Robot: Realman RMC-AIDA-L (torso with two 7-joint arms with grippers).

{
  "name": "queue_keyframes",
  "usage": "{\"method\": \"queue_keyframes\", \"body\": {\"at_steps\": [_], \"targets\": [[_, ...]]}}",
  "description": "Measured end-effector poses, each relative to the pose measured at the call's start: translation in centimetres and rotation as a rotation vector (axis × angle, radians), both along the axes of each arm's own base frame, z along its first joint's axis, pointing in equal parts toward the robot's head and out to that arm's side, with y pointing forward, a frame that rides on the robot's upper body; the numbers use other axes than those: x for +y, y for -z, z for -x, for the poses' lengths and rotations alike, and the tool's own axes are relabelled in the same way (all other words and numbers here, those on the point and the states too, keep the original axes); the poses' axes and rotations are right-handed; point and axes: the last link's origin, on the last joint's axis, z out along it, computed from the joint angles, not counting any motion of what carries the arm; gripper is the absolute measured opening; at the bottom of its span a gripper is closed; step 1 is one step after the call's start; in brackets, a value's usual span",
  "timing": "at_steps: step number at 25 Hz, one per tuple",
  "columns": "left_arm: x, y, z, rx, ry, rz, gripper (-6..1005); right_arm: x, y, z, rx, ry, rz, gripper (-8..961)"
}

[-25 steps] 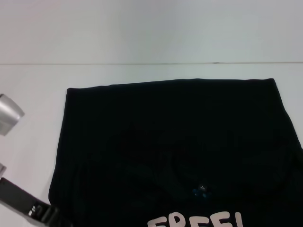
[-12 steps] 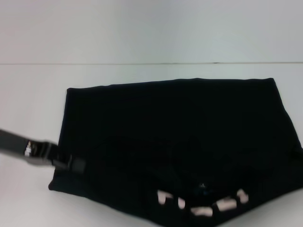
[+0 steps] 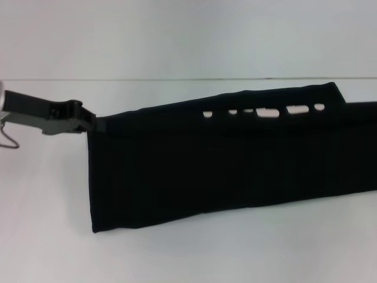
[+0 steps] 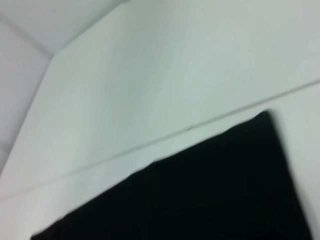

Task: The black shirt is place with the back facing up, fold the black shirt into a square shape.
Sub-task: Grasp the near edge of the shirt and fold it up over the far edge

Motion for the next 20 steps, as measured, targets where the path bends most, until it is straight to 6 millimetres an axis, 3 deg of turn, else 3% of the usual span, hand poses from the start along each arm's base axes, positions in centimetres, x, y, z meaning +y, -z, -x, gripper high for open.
{"method": "queue_keyframes", "body": {"at_steps": [4,9,17,20], "targets": [[1.5,1.3,0.3,0.062,-0.028,-0.048,36,1.7,1.4,-0.8,-0.003,0.050,-0.065,52],[2.3,2.5,0.6,0.118,-0.052,-0.081,36,2.8,2.3,-0.2,-0.014,0.046,-0.097,53],[3.7,0.8,-0.5,0.152,-0.016,-0.150,36,4.4,1.0,1.4,0.022,0.012,-0.172,54],[4.7,0.6,-0.9,0.202,-0.013,-0.189,36,5.4,1.9,1.6,0.001,0.023,-0.196,54]]}}
